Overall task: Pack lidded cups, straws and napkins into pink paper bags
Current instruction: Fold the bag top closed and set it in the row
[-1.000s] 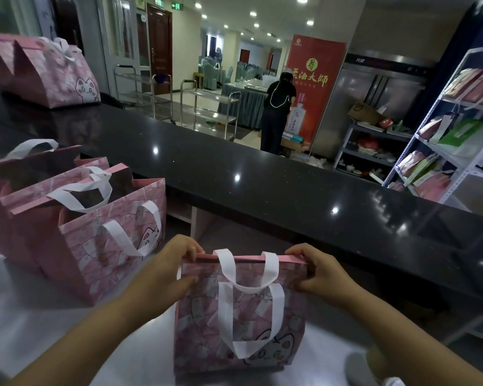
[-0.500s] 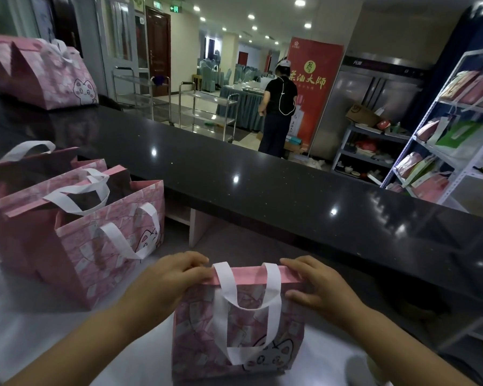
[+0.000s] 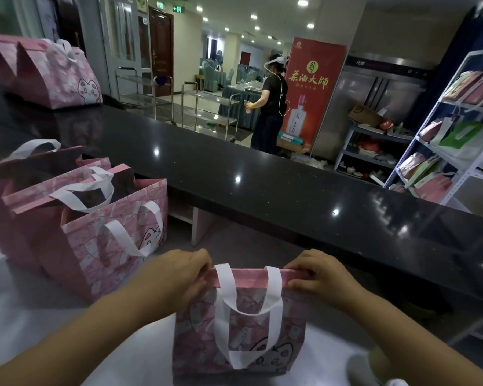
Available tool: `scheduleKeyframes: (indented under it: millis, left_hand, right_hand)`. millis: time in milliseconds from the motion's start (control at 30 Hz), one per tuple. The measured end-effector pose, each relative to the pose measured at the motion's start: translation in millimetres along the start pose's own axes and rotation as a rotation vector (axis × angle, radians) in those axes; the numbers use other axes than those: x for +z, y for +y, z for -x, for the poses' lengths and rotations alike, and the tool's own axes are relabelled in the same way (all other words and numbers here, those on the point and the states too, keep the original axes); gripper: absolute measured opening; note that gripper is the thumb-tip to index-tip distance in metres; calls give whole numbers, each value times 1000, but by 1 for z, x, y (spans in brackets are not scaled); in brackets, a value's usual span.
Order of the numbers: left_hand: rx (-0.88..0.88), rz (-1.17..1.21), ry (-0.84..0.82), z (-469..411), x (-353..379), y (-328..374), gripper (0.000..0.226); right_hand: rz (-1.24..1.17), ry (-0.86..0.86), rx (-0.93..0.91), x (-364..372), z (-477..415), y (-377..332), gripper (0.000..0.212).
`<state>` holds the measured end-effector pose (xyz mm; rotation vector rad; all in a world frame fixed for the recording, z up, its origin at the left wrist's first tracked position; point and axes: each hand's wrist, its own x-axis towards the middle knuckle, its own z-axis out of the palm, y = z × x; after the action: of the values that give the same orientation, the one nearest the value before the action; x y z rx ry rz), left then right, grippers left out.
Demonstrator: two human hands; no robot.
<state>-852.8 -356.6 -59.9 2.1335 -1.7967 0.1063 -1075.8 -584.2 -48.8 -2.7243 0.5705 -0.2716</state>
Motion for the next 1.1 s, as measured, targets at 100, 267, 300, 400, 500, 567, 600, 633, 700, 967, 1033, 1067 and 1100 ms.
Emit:
scheduleKeyframes:
  millis: [100,267,300,400,500,567,600,633,700,967,1033,1067,1100]
  left_hand:
    - [-71,9,-51,-8,5,-1,24]
    - [-18,-6,-105,-12,5,-11,18]
    - [-11,-4,-129,-13,5,-13,17]
    - [-19,-6,-169,-16,4,-16,19]
    - [-66,0,-201,-18,-1,-16,19]
    - [-64,5,-133,-24,-5,-10,24]
    - [-44,13,-92,-29,-6,-4,28]
    - [-16,4,-70,-34,-5,4,32]
    - [44,-73,-96,-45,5,21,39]
    - [239,-240,-28,-53,30,32,29]
    - [279,-257,14,-51,28,29,30]
    - [277,-248,-7,-49,29,27,33]
    - [269,-233,-31,-48,32,26,36]
  right_hand:
    - [78,-7,-50,0,-5,-2,25]
    - [126,-13,-35,6,-12,-3,16]
    - [135,-27,-32,7,-12,-3,18]
    - [186,-75,-57,5,-12,-2,23]
    - [234,-115,-67,-3,-12,-4,34]
    - [196,-59,-80,-5,-14,-11,50]
    - [183,-29,-96,-4,-17,-18,54]
    - [190,-17,-116,0,-19,-26,51]
    - [260,-32,-179,14,-25,-42,39]
    - [601,273,-423,34,-28,-54,45]
    - [635,330,-462,38,-27,-49,47]
    - [632,358,-475,40,-27,-46,48]
    - [622,389,-484,42,-28,-44,51]
